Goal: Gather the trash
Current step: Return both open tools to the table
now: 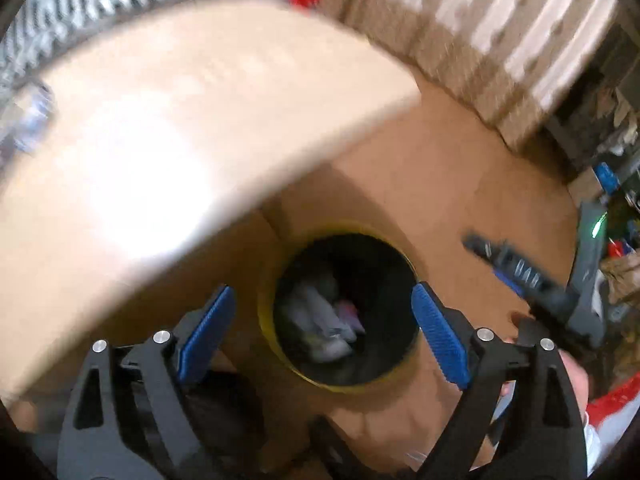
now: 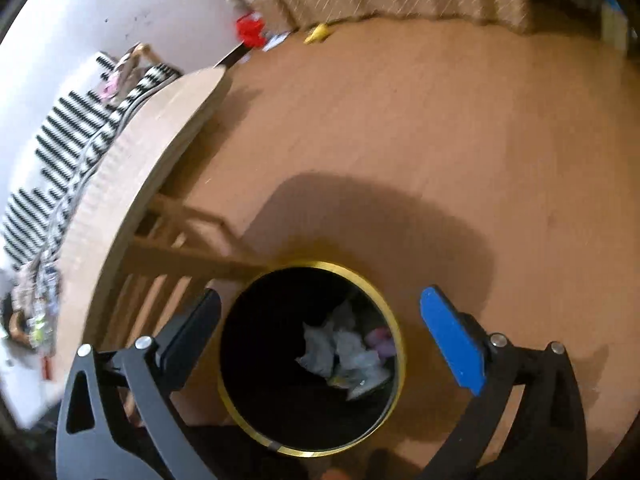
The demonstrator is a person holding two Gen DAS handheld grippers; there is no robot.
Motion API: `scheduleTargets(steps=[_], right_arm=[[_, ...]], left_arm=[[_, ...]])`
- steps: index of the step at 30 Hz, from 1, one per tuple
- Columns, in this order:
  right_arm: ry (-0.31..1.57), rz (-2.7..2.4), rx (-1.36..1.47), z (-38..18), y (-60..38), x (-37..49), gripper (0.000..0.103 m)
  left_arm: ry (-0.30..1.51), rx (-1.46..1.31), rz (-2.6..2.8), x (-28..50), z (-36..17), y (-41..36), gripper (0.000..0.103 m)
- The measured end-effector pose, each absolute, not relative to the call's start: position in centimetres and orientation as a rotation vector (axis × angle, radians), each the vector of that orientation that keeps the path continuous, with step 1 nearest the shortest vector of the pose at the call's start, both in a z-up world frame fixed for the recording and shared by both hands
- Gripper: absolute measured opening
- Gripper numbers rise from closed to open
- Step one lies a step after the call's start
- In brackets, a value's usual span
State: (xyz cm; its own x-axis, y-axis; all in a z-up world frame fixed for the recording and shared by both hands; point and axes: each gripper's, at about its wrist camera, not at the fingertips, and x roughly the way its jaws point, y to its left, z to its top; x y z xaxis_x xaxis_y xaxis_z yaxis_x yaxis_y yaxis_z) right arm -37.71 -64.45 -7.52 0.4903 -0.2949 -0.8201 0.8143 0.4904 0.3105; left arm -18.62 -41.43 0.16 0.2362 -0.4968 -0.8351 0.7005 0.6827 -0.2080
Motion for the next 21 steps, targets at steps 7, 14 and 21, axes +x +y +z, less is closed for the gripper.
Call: scheduleTargets(steps=[7,14,21], right_arm=[[0.887,-0.534,0.522,-5.6,-57.8,-29.5,0.097],[0.790,-0.340,0.348,1.9,-48.5,-20.0,0.097],[0.769,-0.247,0.187,4.9,-40.1,-10.2,0.097]], left_arm=[[0.956,-0.016,-0.345,-7.9,3.4,-23.2,0.091],[0.947,0.033,-0.131,0.3,1.0,-15.7,0.091],[0.927,0.144,-0.257,5.9,-1.0,-19.3,0.091]])
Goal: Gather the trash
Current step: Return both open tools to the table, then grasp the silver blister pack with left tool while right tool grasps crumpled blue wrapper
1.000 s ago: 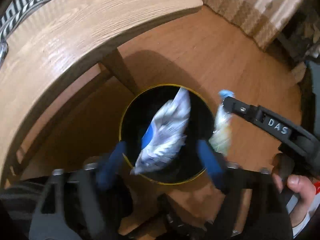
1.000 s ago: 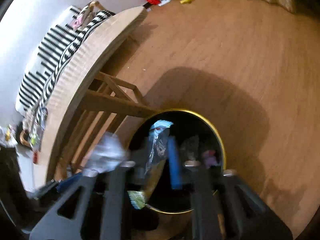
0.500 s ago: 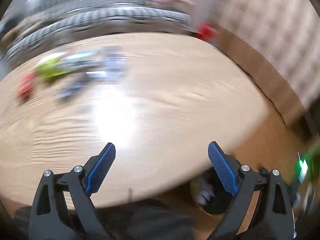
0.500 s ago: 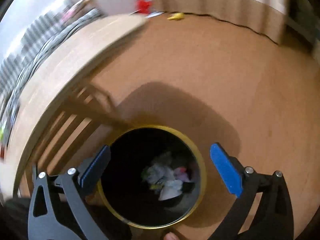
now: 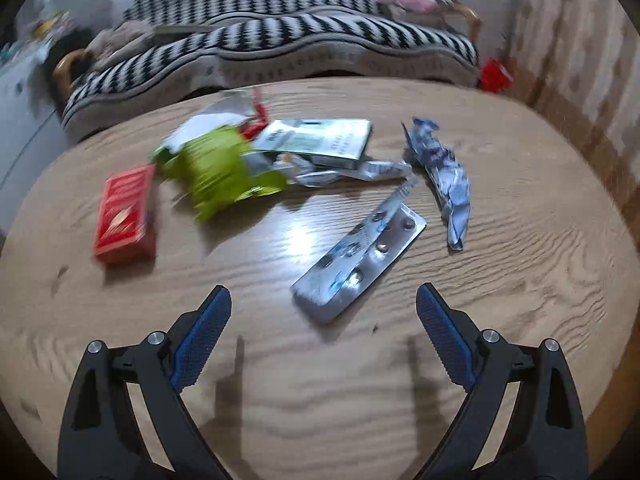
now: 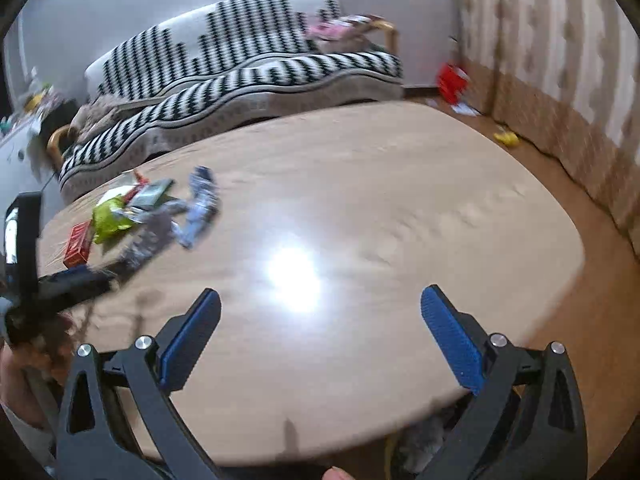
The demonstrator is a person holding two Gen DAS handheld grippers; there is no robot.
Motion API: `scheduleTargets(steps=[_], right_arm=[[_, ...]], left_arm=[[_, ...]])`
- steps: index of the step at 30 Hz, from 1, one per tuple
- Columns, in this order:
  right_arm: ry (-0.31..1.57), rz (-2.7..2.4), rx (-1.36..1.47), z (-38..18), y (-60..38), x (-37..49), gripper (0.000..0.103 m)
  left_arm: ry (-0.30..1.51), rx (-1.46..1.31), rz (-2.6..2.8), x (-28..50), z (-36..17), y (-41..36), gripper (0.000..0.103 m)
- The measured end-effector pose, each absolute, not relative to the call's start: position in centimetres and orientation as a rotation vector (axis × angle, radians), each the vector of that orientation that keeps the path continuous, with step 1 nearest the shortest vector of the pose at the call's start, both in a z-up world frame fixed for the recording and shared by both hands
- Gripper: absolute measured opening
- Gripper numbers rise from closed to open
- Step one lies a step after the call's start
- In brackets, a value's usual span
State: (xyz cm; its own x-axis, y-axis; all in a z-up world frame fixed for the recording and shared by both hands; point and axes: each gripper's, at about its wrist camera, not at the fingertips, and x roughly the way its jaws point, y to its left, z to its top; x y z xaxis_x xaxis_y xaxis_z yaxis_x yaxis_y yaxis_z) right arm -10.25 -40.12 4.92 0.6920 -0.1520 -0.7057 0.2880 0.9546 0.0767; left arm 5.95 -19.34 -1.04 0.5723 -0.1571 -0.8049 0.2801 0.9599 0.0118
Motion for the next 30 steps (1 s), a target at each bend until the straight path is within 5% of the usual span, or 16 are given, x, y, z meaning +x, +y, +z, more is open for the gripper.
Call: scheduleTargets(steps=[12,30], right_arm=[[0.936,-0.239,0.083,-0.8,-34.1,8.0,0.097],[0.944,-0.166,0.099,-2.9,-35.4,9.9,0.098]], left_arm=[[0.949,0.183,-0.322,10.4,-2.7,-17.7,0.092],[0.926,0.215,-0.385,11.5,-2.9,-20.4,0.096]])
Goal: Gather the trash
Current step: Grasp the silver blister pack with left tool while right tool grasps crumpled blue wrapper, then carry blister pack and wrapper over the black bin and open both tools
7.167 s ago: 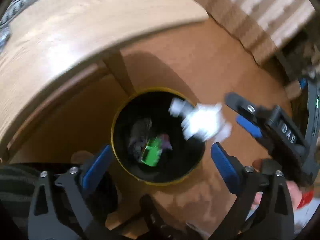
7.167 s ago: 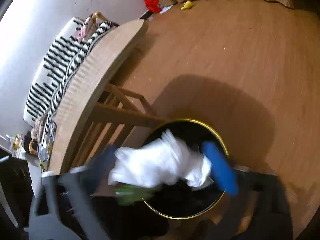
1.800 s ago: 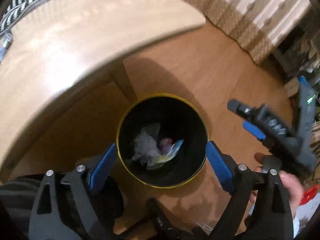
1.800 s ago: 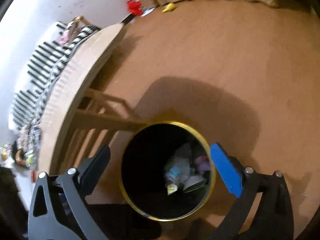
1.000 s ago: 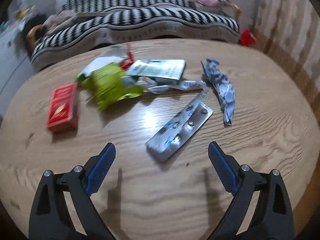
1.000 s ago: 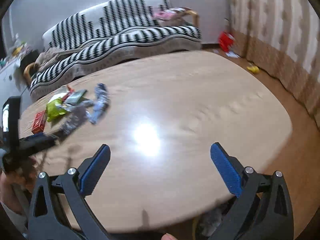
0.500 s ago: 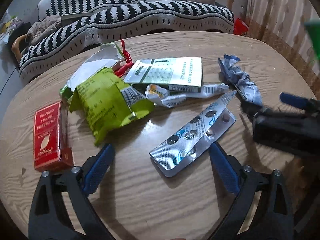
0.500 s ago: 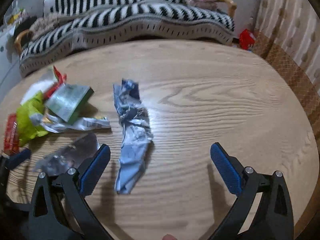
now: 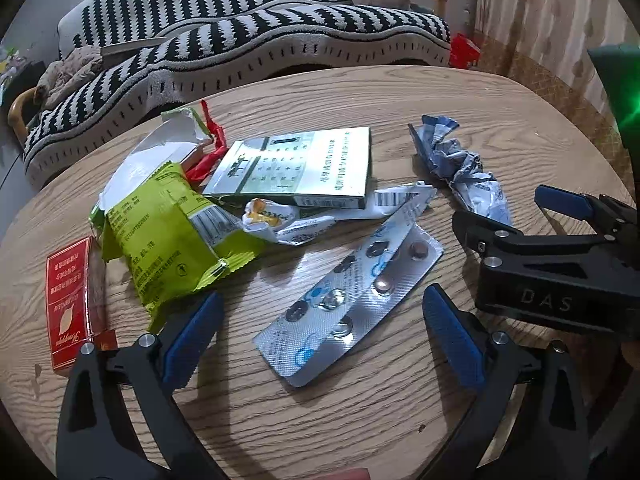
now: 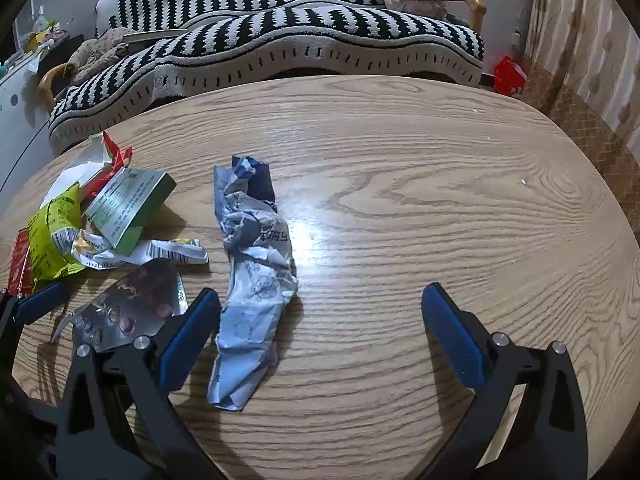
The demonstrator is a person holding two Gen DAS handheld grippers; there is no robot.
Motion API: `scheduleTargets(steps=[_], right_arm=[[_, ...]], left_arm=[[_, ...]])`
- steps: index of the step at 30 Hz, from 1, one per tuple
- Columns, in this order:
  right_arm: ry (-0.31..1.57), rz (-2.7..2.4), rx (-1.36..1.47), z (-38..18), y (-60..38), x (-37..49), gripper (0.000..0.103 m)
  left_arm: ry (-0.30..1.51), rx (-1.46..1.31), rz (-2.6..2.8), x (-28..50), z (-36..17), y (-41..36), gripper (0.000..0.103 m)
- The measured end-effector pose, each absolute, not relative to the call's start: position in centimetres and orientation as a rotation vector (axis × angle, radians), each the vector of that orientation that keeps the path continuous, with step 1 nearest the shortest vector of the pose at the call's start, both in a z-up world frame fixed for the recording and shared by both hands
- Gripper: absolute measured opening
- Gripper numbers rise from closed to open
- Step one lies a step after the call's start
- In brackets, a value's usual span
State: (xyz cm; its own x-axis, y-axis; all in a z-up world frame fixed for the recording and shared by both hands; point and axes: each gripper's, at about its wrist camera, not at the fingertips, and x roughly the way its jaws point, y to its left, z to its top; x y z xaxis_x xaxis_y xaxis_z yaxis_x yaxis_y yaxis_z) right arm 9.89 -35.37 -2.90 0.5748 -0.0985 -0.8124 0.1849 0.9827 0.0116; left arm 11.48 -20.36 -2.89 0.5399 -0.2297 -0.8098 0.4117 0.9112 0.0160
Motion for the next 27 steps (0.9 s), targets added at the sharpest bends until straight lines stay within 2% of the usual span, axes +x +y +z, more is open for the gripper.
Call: scheduleTargets(steps=[4,5,6,7,8,9,12,18,27], right_arm=[[0.941,-0.159,0.096,-2.9,-35.4,9.9,0.098],[0.931,-0.149,0.097,-2.8,-35.5,9.8,0.089],[0.911,-0.134,0.086,-2.5,-35.2,9.4,0.077],[0.889,-0.106,0.077,-2.2,-34.9,9.2,0.040],[0.887,-0.095,0.080,-2.2,-34.8,8.9,0.025],[0.886,-0.081,0.089,-2.2,-34.9,8.7,0.025],[0.879,-0.050,0.121,-2.2,-35.0,7.6,0.023],[0.852,-0.081,0.111,-1.6,-34.9,5.2,0.023],[0.879,-0.093,0.129,-2.2,-35.2,5.2,0.023]], left_arm=[[0.924,0.221,-0.397,11.2,-2.9,-21.4,0.095],[0.918,0.226,-0.410,11.1,-2.8,-21.7,0.091],[0.899,0.238,-0.439,10.7,-2.6,-22.2,0.076],[0.885,0.251,-0.464,10.4,-2.4,-22.5,0.049],[0.875,0.268,-0.494,10.1,-2.2,-22.9,0.039],[0.878,0.284,-0.513,9.8,-2.1,-23.3,0.033],[0.886,0.280,-0.500,9.2,-2.1,-23.4,0.030],[0.958,0.167,-0.431,9.8,-1.9,-21.4,0.030],[0.943,0.201,-0.399,9.9,-1.8,-21.4,0.030]])
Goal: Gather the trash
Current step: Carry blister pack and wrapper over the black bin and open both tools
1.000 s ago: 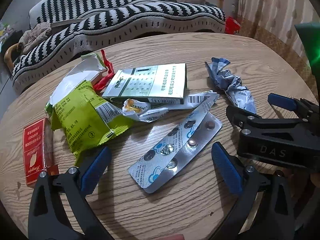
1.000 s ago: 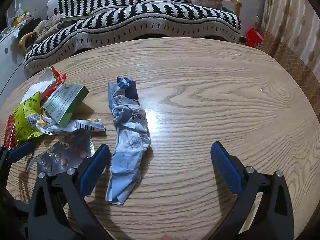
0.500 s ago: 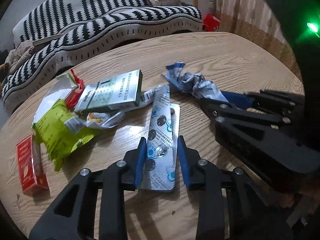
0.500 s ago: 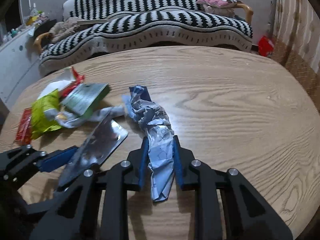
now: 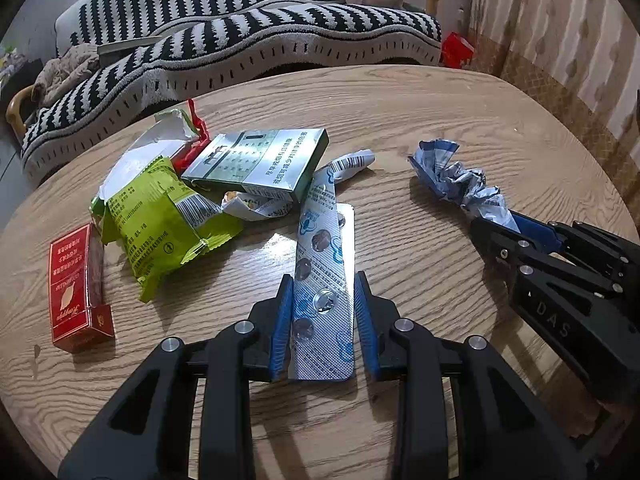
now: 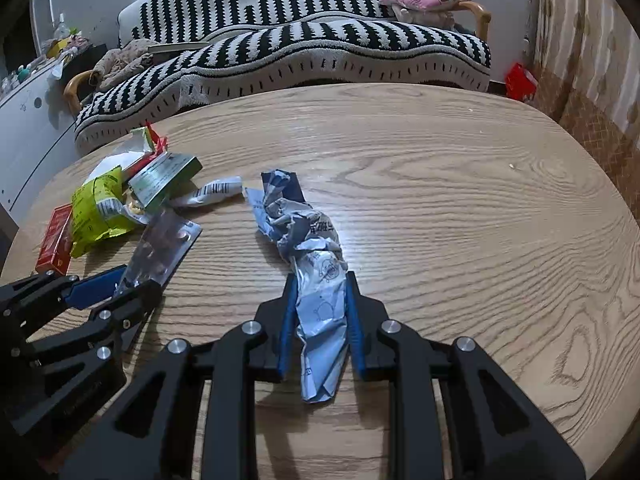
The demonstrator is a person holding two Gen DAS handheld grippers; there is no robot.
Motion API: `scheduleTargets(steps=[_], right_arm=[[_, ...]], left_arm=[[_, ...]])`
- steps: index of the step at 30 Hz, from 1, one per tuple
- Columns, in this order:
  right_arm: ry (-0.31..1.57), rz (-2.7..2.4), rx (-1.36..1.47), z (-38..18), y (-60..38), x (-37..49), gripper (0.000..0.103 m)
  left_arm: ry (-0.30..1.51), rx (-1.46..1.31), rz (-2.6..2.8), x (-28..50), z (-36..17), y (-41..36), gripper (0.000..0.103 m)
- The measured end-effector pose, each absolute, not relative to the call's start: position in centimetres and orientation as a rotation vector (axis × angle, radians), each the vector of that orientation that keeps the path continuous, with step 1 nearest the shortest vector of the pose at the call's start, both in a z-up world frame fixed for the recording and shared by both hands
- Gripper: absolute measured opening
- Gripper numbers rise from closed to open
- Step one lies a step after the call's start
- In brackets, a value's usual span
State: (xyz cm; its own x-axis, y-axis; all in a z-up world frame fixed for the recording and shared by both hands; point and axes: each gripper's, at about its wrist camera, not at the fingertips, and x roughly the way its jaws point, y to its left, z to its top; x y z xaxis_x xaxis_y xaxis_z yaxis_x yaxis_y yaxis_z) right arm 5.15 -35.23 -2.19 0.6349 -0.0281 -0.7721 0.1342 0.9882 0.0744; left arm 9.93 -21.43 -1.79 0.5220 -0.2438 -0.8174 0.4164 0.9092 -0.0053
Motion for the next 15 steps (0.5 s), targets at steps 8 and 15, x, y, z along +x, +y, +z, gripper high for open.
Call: scheduleTargets(steps=[8,15], right_arm=[[0.853,-0.061,0.199,-1.4,-35.4,4.5,0.023],[0.607,-0.081,0.504,2.5,-42.4,-6.8,0.023]], left_arm=[[0.947,0.181,-0.375,8.8,-0.9,-21.5,0.029],[0.877,0.040,-0.460,1.3,3.8,-23.8,0.030]])
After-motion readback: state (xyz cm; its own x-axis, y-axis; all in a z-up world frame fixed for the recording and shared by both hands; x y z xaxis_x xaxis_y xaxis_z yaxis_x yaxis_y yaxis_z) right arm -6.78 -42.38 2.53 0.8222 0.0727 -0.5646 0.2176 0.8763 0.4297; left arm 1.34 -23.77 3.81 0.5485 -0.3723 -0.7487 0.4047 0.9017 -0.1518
